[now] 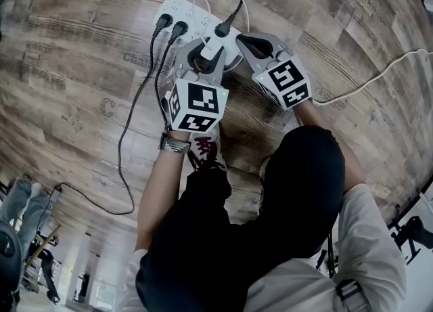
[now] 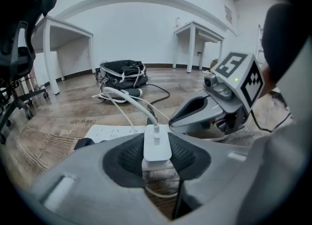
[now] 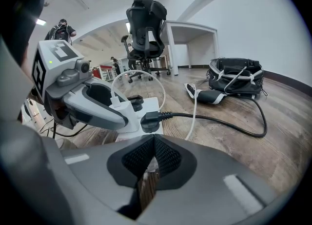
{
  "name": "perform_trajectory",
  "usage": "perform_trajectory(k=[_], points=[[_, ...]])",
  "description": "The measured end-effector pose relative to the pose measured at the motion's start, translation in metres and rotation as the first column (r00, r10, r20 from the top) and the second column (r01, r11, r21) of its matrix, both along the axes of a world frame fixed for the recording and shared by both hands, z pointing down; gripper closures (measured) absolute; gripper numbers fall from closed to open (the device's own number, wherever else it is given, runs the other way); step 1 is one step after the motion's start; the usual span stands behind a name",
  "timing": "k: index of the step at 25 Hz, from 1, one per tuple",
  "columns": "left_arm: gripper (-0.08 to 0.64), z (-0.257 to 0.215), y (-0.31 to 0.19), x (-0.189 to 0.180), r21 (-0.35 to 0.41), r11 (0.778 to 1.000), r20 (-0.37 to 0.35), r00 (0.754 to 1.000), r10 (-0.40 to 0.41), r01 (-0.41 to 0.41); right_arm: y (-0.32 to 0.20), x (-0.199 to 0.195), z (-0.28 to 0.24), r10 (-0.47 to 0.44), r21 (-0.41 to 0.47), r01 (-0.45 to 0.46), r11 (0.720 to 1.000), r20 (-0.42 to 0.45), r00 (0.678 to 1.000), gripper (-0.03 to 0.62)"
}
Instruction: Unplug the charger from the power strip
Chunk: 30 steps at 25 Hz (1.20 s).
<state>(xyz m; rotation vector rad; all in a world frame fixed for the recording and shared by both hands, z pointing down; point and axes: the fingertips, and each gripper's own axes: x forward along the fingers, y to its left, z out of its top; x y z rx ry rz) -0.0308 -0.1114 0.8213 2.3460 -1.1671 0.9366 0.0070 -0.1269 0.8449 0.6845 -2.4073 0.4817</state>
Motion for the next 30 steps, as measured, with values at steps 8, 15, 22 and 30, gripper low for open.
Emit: perform_trajectory(k=[8, 15, 22, 30], points=[[0.419, 0.000, -0.002, -0.007, -0.069, 0.996, -0.120, 0.991, -0.067, 0.059, 0.000, 0.000, 0.000, 0.005, -0.006, -0.005, 1.000, 0.006, 1.000, 0.590], [0.420, -0.005, -0.001, -0.003, -0.025, 0.999, -0.048, 0.998, -0.038, 0.037, 0.000, 0.000, 0.000, 0.008, -0.004, -0.007, 1.000, 0.012, 1.000, 0.590], [0.420, -0.016, -0.009, -0.007, -0.017, 0.998, -0.078, 0.995, -0.064, 0.063, 0.000, 0.000, 0.000, 0.009, -0.003, -0.009, 1.000, 0.014, 1.000, 0.591], [0.419, -0.016, -0.005, -0.006, -0.057, 0.994, -0.228, 0.968, -0.104, 0.094, 0.000, 0.000, 0.000, 0.011, -0.005, -0.011, 1.000, 0.016, 1.000, 0.591]])
